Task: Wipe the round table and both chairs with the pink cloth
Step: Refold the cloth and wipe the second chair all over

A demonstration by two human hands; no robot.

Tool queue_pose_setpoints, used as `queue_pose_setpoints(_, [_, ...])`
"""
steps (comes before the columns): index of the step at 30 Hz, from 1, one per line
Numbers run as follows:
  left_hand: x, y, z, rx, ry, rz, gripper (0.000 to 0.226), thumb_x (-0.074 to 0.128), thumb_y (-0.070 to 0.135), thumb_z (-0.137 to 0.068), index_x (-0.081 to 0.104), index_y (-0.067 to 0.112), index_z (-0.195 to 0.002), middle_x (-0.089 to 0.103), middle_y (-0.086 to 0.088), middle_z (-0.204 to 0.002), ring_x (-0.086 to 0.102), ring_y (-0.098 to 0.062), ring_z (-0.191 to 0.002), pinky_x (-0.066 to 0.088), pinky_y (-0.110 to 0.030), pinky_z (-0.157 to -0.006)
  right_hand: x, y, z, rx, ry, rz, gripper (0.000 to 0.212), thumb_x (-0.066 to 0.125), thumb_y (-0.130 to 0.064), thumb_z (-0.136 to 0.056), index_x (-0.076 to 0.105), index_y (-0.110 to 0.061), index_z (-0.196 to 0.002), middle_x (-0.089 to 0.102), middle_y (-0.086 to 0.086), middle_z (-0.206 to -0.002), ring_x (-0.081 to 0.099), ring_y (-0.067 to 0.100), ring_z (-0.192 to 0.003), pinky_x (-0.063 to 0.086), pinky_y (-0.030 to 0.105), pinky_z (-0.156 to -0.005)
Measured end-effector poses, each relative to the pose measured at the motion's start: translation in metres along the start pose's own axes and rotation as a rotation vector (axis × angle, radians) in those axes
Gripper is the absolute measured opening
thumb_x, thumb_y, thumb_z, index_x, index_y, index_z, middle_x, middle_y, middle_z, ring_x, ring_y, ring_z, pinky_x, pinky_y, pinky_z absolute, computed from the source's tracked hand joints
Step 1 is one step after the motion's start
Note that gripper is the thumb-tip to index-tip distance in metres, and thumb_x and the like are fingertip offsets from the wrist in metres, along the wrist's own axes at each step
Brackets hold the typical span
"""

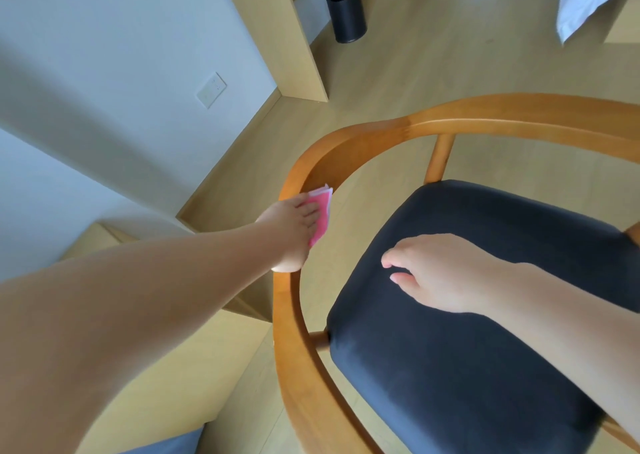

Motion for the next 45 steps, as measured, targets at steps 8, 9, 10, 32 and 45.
queue_pose_setpoints(8, [-0.031,-0.024,-0.045,-0.132,-0.049,-0.135,0.069,0.03,0.036,-0.098,-0.009,0.016,-0.151,-0.008,-0.003,-0.16,-0.013,-0.02,-0.146,-0.012,-0.042,-0.117,-0.007,0.025,0.01,0.066,0.02,0.013,0.029,0.041,-0.035,-0.099,0.053,-0.027,-0.123,0.056,-0.012,-0.102,0.052,0.012,-0.085,0.037,0.025,-0.067])
queue_pose_setpoints(9, [-0.034,-0.026,-0.05,-0.138,-0.047,-0.137,0.069,0.031,0.037,-0.098,-0.01,0.016,-0.151,-0.008,-0.003,-0.16,-0.013,-0.02,-0.146,-0.011,-0.042,-0.118,-0.008,0.028,0.011,0.075,0.02,0.009,0.028,0.041,-0.035,-0.098,0.053,-0.027,-0.123,0.056,-0.012,-0.102,0.052,0.012,-0.085,0.037,0.025,-0.067])
queue_pose_setpoints(10, [-0.037,-0.028,-0.055,-0.143,-0.045,-0.139,0.07,0.031,0.036,-0.098,-0.01,0.017,-0.151,-0.009,-0.003,-0.16,-0.013,-0.02,-0.146,-0.01,-0.041,-0.118,-0.009,0.032,0.012,0.08,0.02,0.009,0.028,0.041,-0.035,-0.098,0.054,-0.027,-0.122,0.056,-0.012,-0.1,0.051,0.012,-0.083,0.036,0.025,-0.066])
queue_pose_setpoints(32, [-0.045,-0.034,-0.096,-0.033,0.016,-0.145,0.064,0.019,0.041,-0.098,-0.01,0.018,-0.15,-0.012,-0.001,-0.159,-0.018,-0.02,-0.145,-0.013,-0.044,-0.117,-0.016,0.082,0.034,0.261,-0.012,-0.083,0.021,0.042,-0.032,-0.098,0.06,-0.024,-0.106,0.059,-0.009,-0.094,0.057,0.016,-0.086,0.051,0.035,-0.076])
queue_pose_setpoints(45, [-0.01,0.064,0.068,0.334,-0.225,0.307,0.032,0.038,0.015,-0.095,0.062,0.016,-0.116,0.063,-0.004,-0.112,0.048,-0.028,-0.117,0.025,-0.046,-0.112,-0.05,-0.037,0.091,0.32,-0.083,-0.102,0.024,0.041,-0.034,-0.098,0.059,-0.022,-0.107,0.062,-0.006,-0.105,0.059,0.016,-0.093,0.052,0.035,-0.081])
Point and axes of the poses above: each hand's wrist, its own z-axis away from the middle knuckle, its own x-axis out of the palm, y = z × x, the point moved 3 cm from there along -z, towards the middle knuckle
